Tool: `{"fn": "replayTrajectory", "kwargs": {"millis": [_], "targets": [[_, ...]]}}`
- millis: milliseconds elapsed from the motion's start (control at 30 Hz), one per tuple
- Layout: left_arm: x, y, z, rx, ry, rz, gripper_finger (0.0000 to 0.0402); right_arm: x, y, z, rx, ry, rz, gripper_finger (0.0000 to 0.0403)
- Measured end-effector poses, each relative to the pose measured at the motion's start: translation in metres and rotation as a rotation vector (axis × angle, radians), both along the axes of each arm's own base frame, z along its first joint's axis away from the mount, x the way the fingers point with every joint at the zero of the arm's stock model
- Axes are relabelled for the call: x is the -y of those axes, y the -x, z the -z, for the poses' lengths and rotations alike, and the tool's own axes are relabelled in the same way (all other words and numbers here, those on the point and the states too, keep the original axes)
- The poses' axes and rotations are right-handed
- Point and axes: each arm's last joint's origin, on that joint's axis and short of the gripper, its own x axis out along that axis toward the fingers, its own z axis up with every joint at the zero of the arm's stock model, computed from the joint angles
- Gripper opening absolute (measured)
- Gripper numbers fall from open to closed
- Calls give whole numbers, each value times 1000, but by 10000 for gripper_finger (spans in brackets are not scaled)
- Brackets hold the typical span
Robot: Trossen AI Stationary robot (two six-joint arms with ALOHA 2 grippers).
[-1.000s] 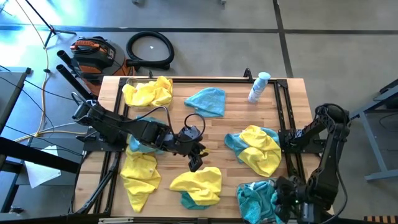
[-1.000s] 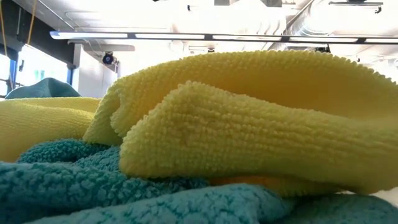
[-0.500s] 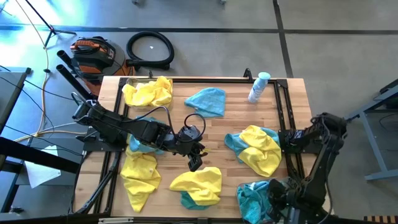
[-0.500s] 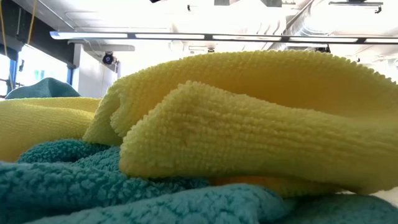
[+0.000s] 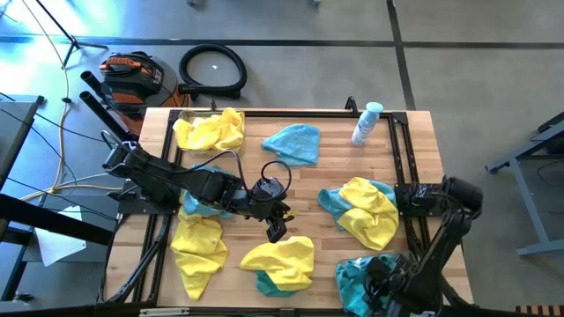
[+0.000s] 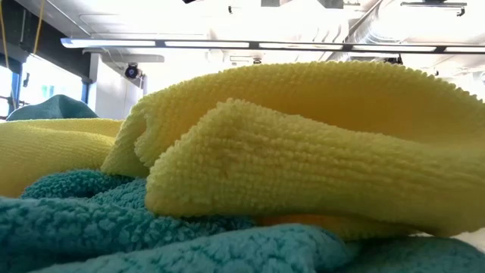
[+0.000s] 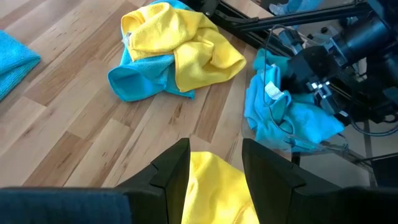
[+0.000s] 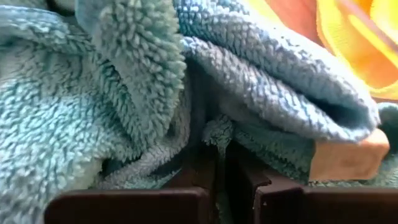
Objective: Sort microfiber towel by color & place in baskets
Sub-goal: Put the blue towel into the bottom transparent bin
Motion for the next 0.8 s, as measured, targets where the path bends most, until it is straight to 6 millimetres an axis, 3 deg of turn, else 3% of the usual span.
{"fn": "replayTrajectory", "kwargs": {"millis": [200, 467, 800], "targets": [[0, 0, 0, 0, -2, 1, 135, -1, -1, 4, 30, 4, 62, 32], [0, 0, 0, -2, -7, 5, 135, -4, 1, 2, 56, -28, 130, 99], [-16, 3, 5, -97, -106, 58, 135, 7, 6, -37, 97, -152, 180, 141]]}}
